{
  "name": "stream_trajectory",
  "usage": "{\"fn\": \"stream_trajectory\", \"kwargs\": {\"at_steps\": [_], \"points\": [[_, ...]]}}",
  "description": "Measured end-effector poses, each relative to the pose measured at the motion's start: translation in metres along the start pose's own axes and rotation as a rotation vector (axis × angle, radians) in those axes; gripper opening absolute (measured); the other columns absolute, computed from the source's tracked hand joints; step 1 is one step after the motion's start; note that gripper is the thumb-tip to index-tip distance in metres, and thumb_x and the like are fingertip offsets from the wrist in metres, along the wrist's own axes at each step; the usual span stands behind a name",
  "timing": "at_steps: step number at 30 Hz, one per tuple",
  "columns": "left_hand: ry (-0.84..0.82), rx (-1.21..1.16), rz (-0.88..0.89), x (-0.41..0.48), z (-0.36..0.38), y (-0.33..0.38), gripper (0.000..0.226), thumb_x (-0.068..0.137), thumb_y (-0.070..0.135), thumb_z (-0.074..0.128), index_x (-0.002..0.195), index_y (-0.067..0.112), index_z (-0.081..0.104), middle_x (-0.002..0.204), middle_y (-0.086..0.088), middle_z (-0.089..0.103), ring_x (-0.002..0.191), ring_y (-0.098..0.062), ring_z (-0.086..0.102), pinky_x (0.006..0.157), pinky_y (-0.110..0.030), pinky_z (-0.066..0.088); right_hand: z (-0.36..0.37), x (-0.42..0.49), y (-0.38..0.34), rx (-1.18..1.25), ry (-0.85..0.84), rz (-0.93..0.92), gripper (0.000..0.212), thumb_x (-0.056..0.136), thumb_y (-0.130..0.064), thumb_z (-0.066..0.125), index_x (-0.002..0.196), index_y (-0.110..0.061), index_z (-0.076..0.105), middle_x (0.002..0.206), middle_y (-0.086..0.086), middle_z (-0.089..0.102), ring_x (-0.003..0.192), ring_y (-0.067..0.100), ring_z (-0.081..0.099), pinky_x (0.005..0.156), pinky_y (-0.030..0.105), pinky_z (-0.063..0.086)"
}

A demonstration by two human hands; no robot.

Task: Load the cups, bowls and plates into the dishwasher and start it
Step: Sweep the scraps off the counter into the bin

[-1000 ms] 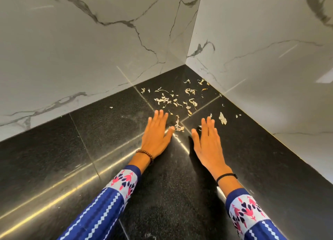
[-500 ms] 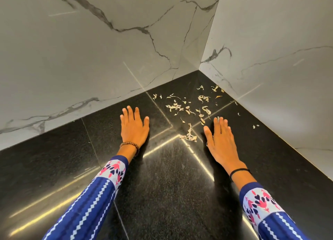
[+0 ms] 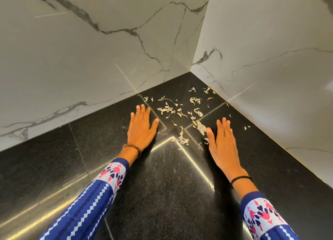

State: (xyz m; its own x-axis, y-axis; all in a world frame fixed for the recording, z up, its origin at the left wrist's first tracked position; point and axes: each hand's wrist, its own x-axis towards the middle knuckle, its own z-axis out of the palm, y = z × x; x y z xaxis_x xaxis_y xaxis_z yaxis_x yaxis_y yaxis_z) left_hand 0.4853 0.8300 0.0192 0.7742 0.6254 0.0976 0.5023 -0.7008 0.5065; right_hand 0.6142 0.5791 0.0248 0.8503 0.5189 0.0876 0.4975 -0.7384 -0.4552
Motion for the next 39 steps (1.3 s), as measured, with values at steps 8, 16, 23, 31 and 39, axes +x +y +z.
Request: {"fn": "stream_trajectory", "kwargs": {"at_steps": [8, 16, 23, 31, 39], "points": [[-0.040, -0.073, -0.138, 0.053, 0.005, -0.011, 0.070, 0.102, 0.045, 0.036, 0.155, 0.008, 0.010, 0.163, -0.012, 0.004, 0.151, -0.024, 0.000, 0.123, -0.038, -0.002, -0.022, 0.029, 0.045, -0.148, -0.024, 0.254, 0.081, 0.101, -0.062, 0.020, 0.160, -0.008, 0.007, 0.167, 0.017, -0.003, 0.154, 0.033, -0.011, 0.126, 0.047, -0.001], [-0.066, -0.025, 0.009, 0.074, 0.022, 0.014, 0.072, 0.101, 0.050, 0.035, 0.155, 0.009, 0.011, 0.163, -0.010, 0.009, 0.151, -0.021, 0.003, 0.122, -0.034, 0.000, -0.007, 0.064, 0.038, -0.182, -0.124, 0.108, 0.084, 0.099, -0.068, 0.014, 0.160, -0.012, -0.001, 0.167, 0.011, -0.008, 0.154, 0.023, -0.013, 0.125, 0.040, -0.005], [-0.033, -0.084, 0.057, 0.087, 0.030, 0.019, 0.073, 0.099, 0.056, 0.035, 0.156, 0.015, 0.012, 0.163, -0.003, 0.011, 0.151, -0.015, 0.006, 0.122, -0.032, 0.003, 0.000, 0.110, 0.029, -0.089, -0.104, 0.039, 0.079, 0.101, -0.064, 0.018, 0.161, -0.016, 0.002, 0.168, 0.003, -0.010, 0.153, 0.016, -0.015, 0.126, 0.039, -0.005], [0.039, -0.068, 0.070, 0.093, 0.034, 0.018, 0.074, 0.098, 0.059, 0.034, 0.156, 0.018, 0.014, 0.163, -0.002, 0.012, 0.151, -0.012, 0.003, 0.120, -0.027, -0.002, -0.001, 0.143, 0.012, 0.045, -0.229, -0.104, 0.076, 0.100, -0.065, 0.024, 0.161, -0.027, 0.003, 0.168, -0.005, -0.005, 0.154, 0.017, -0.003, 0.124, 0.040, 0.004], [0.024, -0.031, 0.064, 0.093, 0.035, 0.018, 0.075, 0.098, 0.061, 0.033, 0.156, 0.018, 0.016, 0.163, 0.000, 0.014, 0.150, -0.011, 0.006, 0.121, -0.027, 0.000, 0.022, 0.193, -0.004, -0.116, -0.222, -0.200, 0.078, 0.100, -0.066, 0.021, 0.161, -0.019, 0.010, 0.169, 0.001, 0.003, 0.155, 0.015, 0.000, 0.121, 0.031, -0.001]]}}
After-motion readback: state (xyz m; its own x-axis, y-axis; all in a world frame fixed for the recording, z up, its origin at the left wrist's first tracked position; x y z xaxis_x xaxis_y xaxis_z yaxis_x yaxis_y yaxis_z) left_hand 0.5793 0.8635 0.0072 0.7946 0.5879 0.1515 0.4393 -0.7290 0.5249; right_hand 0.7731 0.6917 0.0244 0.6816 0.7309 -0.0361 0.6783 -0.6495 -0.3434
